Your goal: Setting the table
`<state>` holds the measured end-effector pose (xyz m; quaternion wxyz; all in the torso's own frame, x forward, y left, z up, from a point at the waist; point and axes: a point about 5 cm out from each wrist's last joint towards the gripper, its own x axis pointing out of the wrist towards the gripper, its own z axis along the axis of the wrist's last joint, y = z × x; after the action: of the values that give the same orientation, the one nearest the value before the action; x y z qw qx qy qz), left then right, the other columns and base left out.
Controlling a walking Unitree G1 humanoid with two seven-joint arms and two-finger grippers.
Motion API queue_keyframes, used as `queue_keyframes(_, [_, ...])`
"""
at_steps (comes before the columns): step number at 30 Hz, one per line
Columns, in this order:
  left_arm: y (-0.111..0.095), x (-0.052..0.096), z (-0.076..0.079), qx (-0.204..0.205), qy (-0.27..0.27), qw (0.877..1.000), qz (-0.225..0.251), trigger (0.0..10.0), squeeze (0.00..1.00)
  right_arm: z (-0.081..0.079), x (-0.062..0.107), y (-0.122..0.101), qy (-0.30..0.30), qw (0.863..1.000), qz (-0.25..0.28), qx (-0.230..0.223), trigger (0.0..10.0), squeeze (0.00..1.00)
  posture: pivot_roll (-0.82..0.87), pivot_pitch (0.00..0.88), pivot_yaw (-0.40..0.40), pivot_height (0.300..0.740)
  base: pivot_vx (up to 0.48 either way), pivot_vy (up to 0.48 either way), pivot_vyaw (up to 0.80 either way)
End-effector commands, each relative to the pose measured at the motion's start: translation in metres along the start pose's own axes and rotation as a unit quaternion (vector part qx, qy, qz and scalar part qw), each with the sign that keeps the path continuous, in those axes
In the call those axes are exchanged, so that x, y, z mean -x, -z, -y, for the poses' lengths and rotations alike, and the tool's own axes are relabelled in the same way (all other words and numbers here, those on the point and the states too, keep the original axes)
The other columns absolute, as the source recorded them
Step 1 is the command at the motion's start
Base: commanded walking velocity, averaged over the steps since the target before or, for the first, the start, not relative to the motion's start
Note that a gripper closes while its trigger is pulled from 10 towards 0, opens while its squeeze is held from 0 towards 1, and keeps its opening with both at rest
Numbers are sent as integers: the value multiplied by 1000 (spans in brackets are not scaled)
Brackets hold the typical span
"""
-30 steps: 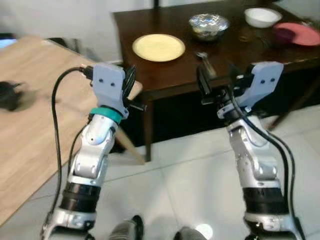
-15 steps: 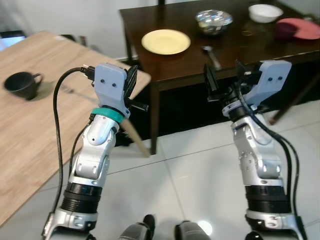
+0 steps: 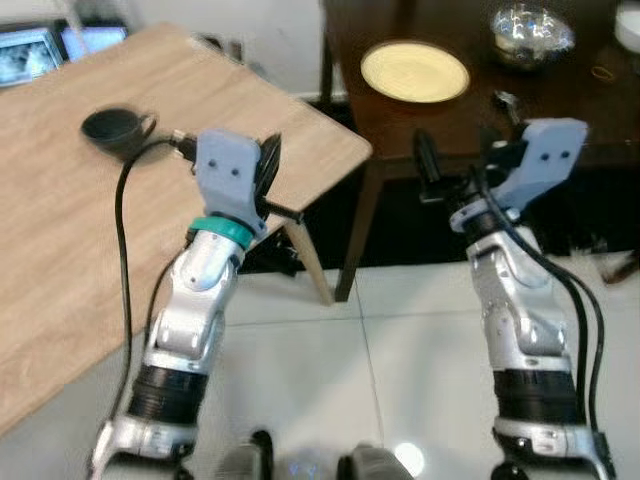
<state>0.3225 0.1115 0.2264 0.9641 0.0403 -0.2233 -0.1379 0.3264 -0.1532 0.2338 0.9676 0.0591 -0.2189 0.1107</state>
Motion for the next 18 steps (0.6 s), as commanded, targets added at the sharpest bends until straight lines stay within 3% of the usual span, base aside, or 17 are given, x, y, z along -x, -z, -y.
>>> queue_keyframes(1, [4,3,2,1,1,1000,-10,10000,0,1,2,2,1,1000,-7,-1,10000,0,-106,57,55,740,0,0,794])
queue_keyframes(18, [4,2,-2,-5,-9,1000,-12,10000,0,2,1,0,6,1000,2,-4,10000,0,-101,63,56,740,0,0,792])
